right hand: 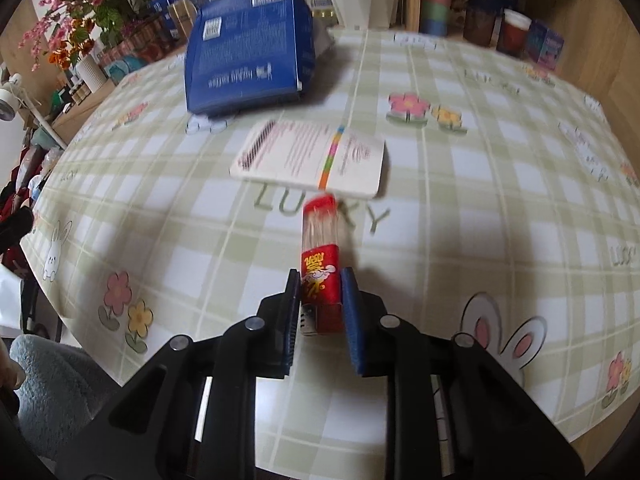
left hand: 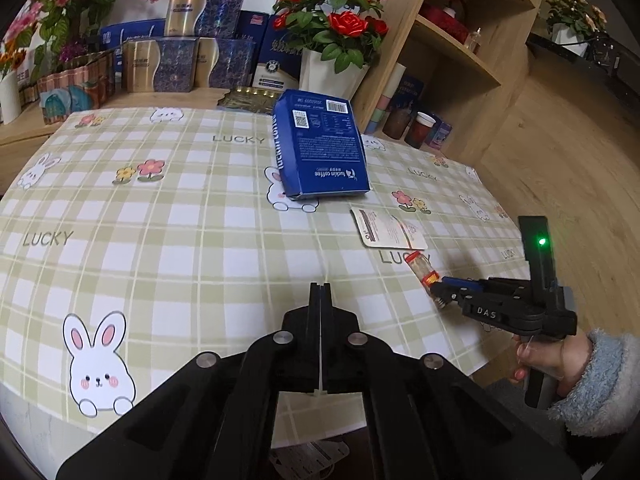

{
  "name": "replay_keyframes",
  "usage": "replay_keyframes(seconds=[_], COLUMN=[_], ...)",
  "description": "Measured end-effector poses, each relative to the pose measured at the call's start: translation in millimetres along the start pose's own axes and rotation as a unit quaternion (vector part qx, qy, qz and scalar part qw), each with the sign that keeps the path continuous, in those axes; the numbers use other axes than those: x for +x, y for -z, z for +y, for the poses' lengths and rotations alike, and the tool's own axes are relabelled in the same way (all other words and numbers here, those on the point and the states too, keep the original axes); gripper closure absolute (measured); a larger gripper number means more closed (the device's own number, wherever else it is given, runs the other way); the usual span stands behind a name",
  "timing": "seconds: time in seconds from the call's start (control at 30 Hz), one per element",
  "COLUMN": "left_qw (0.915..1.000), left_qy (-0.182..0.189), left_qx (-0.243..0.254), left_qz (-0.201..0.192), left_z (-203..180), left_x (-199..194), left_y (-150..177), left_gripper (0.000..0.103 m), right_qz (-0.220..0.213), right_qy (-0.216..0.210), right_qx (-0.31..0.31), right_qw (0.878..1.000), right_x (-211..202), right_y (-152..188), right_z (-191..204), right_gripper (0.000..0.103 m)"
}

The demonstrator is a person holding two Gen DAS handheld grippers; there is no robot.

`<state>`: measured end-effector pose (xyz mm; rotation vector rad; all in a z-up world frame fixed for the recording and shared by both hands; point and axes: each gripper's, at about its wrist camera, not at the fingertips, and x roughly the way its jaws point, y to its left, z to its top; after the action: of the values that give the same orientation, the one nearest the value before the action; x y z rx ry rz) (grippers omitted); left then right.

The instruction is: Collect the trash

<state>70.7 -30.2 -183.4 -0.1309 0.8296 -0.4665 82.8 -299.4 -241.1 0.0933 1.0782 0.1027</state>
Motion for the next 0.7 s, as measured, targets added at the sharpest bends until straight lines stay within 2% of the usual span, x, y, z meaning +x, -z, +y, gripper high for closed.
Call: replay_keyframes(seconds=[0.23, 0.37, 0.47, 0.5, 0.53, 0.7], left_qw=[0.9999, 0.9993, 0.9970, 0.9961, 0.9953, 0.9928], left_qy=[-0.002, -0.017, -0.021, -0.021, -0.019, -0.014], left_qx=[-0.012, -0.025, -0.067, -0.079, -0.087, -0.090], left_qz=[0.010, 0.022, 0.032, 0.033, 0.037, 0.077], left_z=[11, 22, 38, 42, 45, 38], left_x=[10, 13, 14, 14, 14, 36], left_y=[3, 9, 17, 20, 24, 36], left_gripper=[0.103, 0.102, 0.089, 0.079, 0.074, 0.067], right_qz=[0.008, 0.004, -0.001, -0.002, -0.003, -0.008], right_qy=[0.017, 0.022, 0.022, 0.022, 0.025, 0.010], right_qx=[-0.016, -0.024, -0.030, -0.032, -0.034, -0.031], right_qw=[1.000, 0.999, 0.999, 0.999, 0.999, 0.999], right_x=[12, 15, 17, 17, 17, 16], right_y=[-8, -12, -14, -15, -15, -13], right_z=[9, 9, 10, 10, 10, 8], right_gripper=[0.075, 0.073, 0.073, 0.075, 0.076, 0.077])
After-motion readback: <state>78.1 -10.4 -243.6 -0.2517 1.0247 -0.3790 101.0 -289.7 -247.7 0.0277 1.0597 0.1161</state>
